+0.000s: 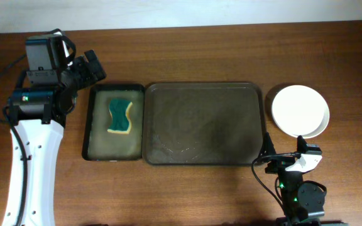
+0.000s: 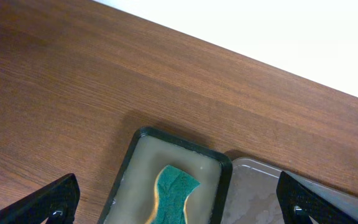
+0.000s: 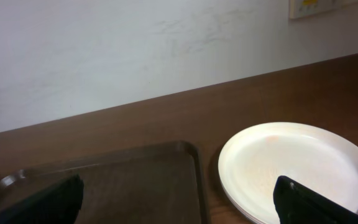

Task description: Clean dirty plates on tray and stack at the side

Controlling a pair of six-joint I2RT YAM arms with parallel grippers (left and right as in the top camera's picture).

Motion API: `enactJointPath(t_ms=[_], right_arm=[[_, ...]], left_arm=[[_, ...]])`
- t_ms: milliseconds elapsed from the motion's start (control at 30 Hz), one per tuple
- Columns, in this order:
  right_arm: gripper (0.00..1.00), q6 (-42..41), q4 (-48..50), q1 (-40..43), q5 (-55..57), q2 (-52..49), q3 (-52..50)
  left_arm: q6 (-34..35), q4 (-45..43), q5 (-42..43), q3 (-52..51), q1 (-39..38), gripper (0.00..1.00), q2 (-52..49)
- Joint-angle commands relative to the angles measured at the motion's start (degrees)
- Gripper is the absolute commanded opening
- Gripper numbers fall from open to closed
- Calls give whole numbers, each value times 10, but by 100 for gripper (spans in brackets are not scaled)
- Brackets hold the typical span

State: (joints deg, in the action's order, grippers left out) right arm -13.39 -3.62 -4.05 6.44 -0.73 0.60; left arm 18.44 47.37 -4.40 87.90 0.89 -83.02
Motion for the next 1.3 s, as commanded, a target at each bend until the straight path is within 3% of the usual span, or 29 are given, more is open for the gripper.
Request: enactJointPath(t_ms=[0,200,433,533,800,900,1067,1133,1267], right_arm=[[98,-4,-3,3,16,5,-3],[99,-4,-3,3,16,5,-3],[98,-4,-3,3,16,5,-3],[98,-4,-3,3,16,5,-3],[98,-4,-3,3,16,5,-3],[98,-4,-3,3,16,5,-3],[98,-4,-3,3,16,5,-3],[98,-4,-3,3,16,5,-3],[98,-4,-3,3,16,5,-3]], left_arm=[[-5,-1,5,1,0,99,0],[-5,11,5,0,-4,99,27],[-5,19,4,0,-30,100,248],[-14,77,-42,0,-30,99,354],[-13,342,-53,-28,-30,99,589],[-13,351,-53,-89,-30,99,654],[-13,243,-29,-243,-30,99,769],[-13,139,-22,-320,-29,99,806],[-13,-164,2,-477,-29,99,827]])
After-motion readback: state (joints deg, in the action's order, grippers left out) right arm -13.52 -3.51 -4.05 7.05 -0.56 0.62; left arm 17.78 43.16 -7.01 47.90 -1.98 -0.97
